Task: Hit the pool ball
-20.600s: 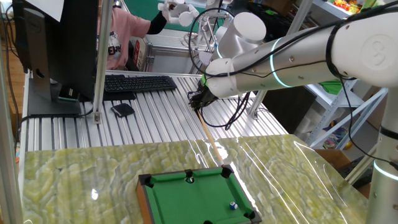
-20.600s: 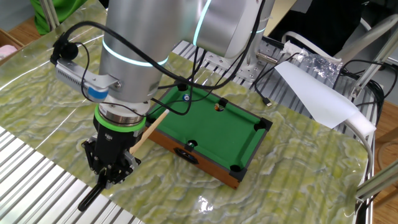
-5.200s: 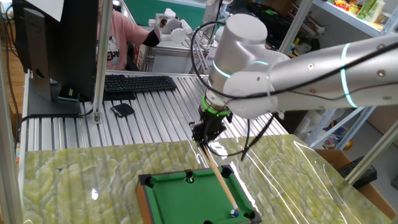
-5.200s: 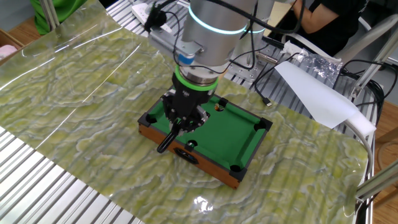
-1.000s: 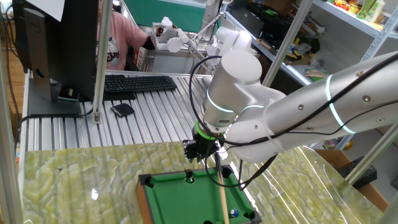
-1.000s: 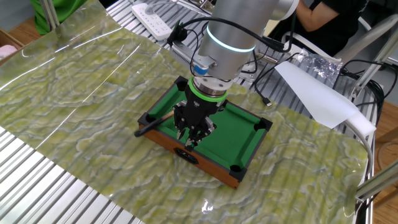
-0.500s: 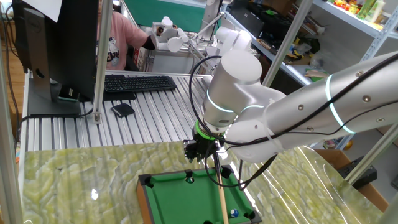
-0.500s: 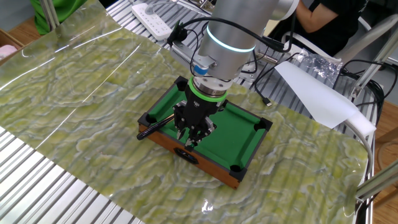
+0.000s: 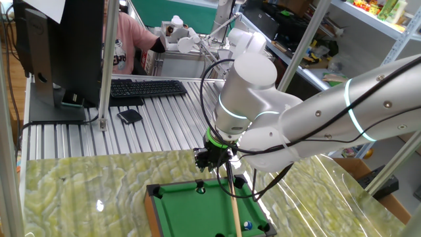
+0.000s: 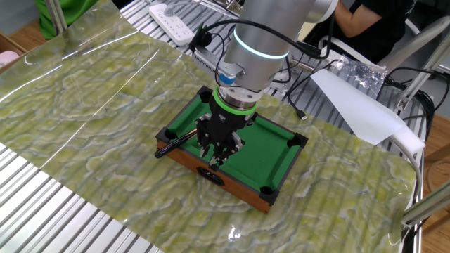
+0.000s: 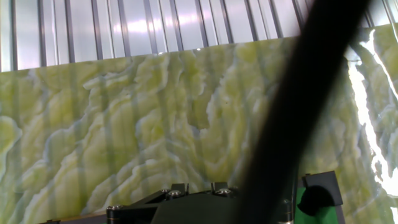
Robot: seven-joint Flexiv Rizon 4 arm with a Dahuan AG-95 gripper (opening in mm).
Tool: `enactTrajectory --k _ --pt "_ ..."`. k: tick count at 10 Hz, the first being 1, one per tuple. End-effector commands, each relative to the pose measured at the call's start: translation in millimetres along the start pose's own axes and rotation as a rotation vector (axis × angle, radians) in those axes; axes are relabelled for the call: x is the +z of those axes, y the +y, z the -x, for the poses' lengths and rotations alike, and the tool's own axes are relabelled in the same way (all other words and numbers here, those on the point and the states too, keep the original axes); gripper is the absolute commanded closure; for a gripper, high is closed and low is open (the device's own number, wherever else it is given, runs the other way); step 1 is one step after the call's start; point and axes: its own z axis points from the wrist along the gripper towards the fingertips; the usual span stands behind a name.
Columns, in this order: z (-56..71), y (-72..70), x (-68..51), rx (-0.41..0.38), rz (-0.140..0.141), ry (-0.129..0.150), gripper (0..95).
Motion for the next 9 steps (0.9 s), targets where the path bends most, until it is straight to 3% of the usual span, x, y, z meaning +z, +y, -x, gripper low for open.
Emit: enactTrajectory --k 1,2,6,9 --pt "-0.2 0.0 -0.1 0.000 0.000 0.001 76.0" --pt "-1.5 -5.7 -44.7 -0.034 -0.005 0.072 76.0" --pt "-2.0 -5.9 -47.4 -0.031 -0.005 0.074 76.0" --pt "-4.9 -6.3 -55.4 -0.038 -0.003 0.117 76.0"
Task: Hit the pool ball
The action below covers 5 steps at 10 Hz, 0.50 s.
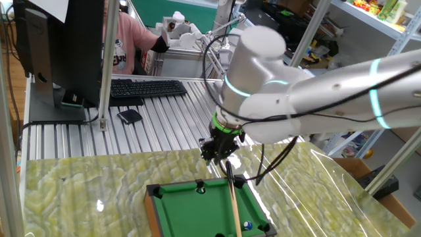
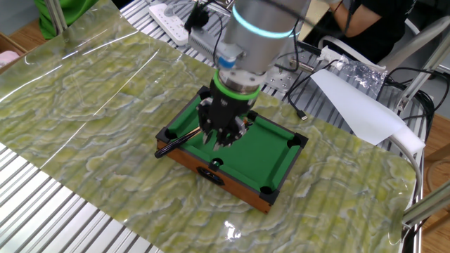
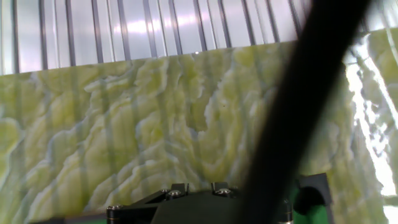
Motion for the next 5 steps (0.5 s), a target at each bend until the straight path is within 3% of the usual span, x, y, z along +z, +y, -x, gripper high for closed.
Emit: enactTrajectory --k 1,5 --pt "-4.5 -1.2 -9.3 -0.008 -0.001 0.026 76.0" --pt "-14.1 -1.1 -22.5 -0.011 0.002 0.070 76.0"
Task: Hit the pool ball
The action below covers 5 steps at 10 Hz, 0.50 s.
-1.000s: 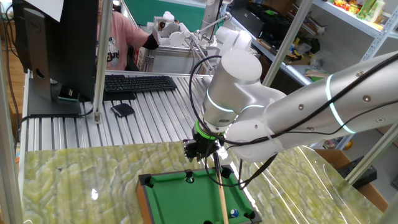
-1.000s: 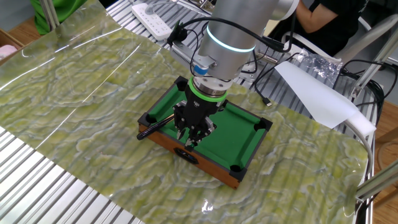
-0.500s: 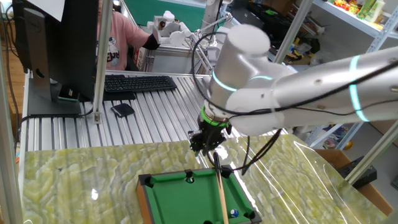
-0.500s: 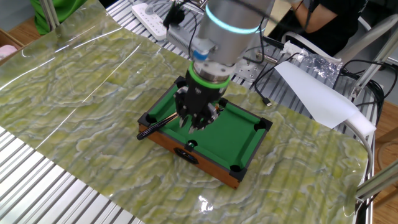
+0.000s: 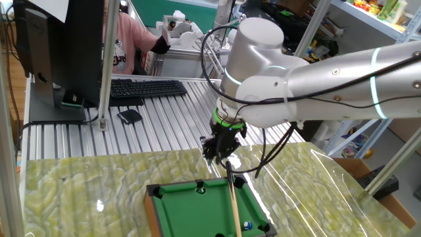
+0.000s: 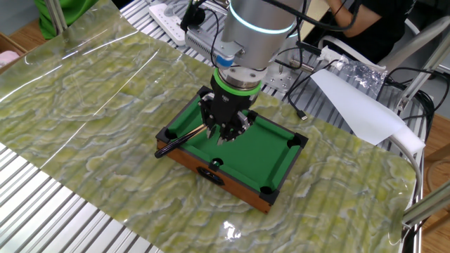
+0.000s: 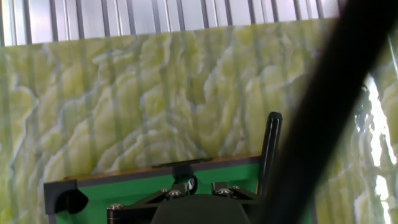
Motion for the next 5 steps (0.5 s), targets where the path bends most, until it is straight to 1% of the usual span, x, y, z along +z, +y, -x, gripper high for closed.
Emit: enactTrajectory --k 1,3,5 --pt "-2.5 -0.5 -2.4 -0.003 0.002 0.014 76.0" --pt "-6.1 -0.3 -5.9 -0.017 0.004 0.022 76.0" --pt "-8.9 -0.1 -8.5 -0.035 0.007 0.038 76.0"
